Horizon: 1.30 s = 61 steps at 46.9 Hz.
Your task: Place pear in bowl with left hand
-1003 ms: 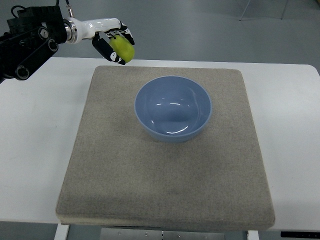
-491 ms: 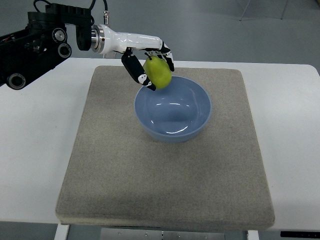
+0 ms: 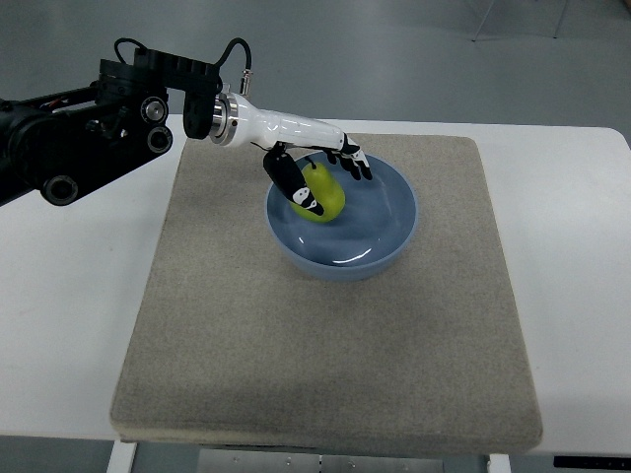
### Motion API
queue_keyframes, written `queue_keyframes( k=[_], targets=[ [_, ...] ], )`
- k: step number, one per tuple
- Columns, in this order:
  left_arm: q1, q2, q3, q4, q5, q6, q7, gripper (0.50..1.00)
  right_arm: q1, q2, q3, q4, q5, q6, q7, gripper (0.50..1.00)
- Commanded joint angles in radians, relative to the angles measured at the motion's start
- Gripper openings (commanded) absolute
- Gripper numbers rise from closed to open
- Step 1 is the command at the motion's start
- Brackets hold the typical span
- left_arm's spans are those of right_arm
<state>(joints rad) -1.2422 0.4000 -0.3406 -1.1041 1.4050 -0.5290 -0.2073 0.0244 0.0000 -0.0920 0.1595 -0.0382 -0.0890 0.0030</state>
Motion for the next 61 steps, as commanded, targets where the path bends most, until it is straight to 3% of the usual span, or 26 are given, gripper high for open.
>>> queue_keyframes(
  k=[1,9,17,28,35,47,55,61],
  targets=[
    [0.009,0.002,-0.001,0.0,-0.009,0.0,0.0,0.992,0.0,0.0,0.0,0.0,0.0,0.0,0.0,0.926],
    [0.018,0.017,-0.005,0.007,-0.09,0.007,0.0,0.994,0.0,0.0,0.0,0.0,0.0,0.0,0.0,0.924],
    [0.01,0.071,-0.014,0.046,-0.42,0.012,0.0,0.994,0.0,0.0,0.0,0.0,0.0,0.0,0.0,0.924],
    [0.015,0.123,-0.001,0.216,-1.009,0.0,0.0,0.994,0.0,0.0,0.0,0.0,0.0,0.0,0.0,0.924],
    [0.026,0.175,-0.021,0.268,-1.135,0.0,0.002,0.994,0.0,0.0,0.0,0.0,0.001,0.0,0.0,0.924],
    [0.124,0.157,-0.074,0.44,-1.423,-0.037,0.025,0.994,0.0,0.0,0.0,0.0,0.0,0.0,0.0,0.924],
    [0.159,0.145,-0.081,0.443,-1.551,-0.042,0.103,0.994,0.0,0.0,0.0,0.0,0.0,0.0,0.0,0.926],
    [0.191,0.145,-0.081,0.449,-1.695,-0.043,0.21,0.996,0.0,0.0,0.0,0.0,0.0,0.0,0.0,0.924]
  ],
)
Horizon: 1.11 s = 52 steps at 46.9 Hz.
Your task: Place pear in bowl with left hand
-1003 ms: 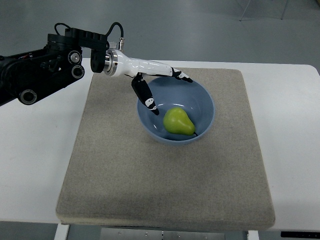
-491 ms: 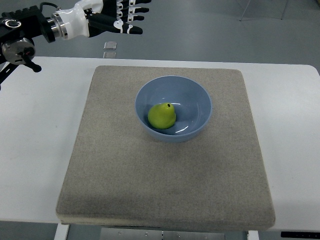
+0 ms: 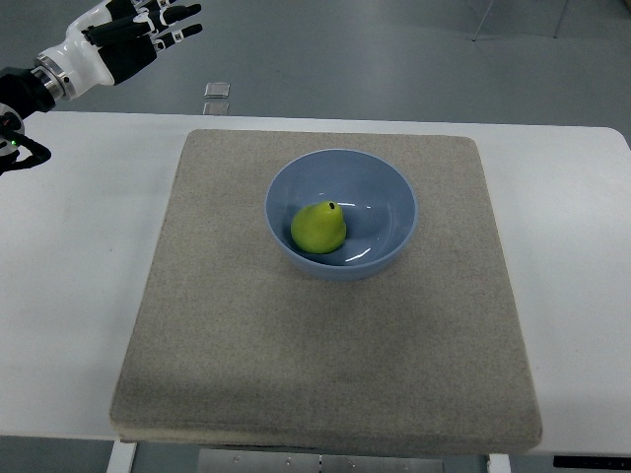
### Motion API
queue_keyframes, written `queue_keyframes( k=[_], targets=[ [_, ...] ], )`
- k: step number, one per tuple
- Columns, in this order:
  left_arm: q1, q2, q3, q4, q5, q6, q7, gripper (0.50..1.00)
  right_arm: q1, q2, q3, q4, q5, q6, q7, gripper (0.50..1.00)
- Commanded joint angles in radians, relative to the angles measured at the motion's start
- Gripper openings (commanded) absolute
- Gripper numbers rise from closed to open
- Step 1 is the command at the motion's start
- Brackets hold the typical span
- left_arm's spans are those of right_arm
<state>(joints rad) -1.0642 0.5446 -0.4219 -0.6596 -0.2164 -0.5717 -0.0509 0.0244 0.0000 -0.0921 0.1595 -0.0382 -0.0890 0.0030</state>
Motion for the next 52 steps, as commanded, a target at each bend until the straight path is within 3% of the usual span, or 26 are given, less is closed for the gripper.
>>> queue_keyframes(
  k=[1,7,12,52],
  targets=[
    [0.016,0.0,0.0,0.008,-0.093,0.001,0.074,0.996,0.0,0.0,0.0,0.0,0.0,0.0,0.0,0.924],
    [0.029,-0.038,0.0,0.044,-0.185,0.0,0.167,0.996,0.0,0.0,0.0,0.0,0.001,0.0,0.0,0.924],
    [0.032,-0.057,-0.001,0.052,-0.192,0.0,0.203,0.996,0.0,0.0,0.0,0.0,0.0,0.0,0.0,0.924],
    [0.082,-0.08,-0.028,0.049,-0.19,0.0,0.204,0.996,0.0,0.0,0.002,0.0,0.003,0.002,0.0,0.924]
  ],
)
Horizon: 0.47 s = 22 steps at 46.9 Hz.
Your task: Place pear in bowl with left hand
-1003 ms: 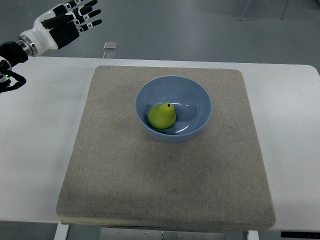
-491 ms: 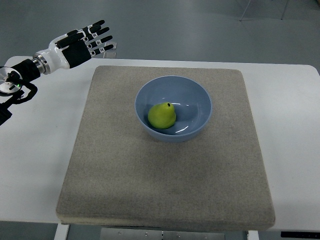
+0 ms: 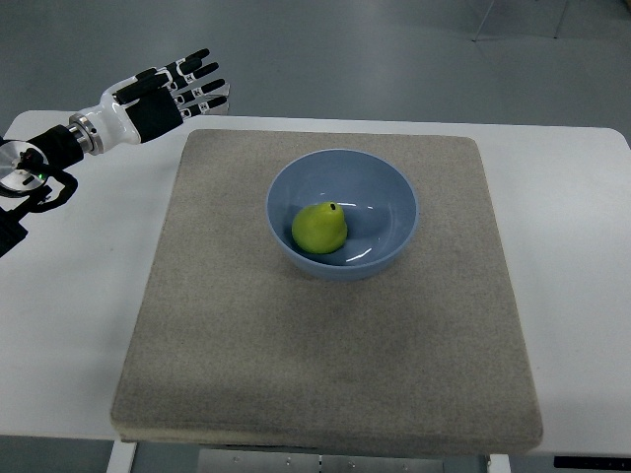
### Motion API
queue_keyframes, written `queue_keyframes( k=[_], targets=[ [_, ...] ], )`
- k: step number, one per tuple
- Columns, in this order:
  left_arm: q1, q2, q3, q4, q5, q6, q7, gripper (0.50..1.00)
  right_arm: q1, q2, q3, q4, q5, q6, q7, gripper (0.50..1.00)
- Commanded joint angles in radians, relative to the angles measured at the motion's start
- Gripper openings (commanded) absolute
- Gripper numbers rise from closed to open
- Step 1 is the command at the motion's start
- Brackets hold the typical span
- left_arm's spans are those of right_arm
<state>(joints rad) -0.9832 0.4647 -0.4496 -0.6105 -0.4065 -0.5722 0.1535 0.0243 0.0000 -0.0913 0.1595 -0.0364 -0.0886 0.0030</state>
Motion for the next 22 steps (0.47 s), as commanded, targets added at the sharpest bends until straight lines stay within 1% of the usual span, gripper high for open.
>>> queue_keyframes(
  k=[1,22],
  targets=[
    [0.001,0.0,0.0,0.0,0.0,0.0,0.0,0.994,0.0,0.0,0.001,0.0,0.003,0.001,0.0,0.924],
    [0.015,0.0,0.0,0.003,0.0,0.0,0.0,0.994,-0.001,0.0,0.001,0.015,0.001,0.003,0.008,0.924]
  ],
)
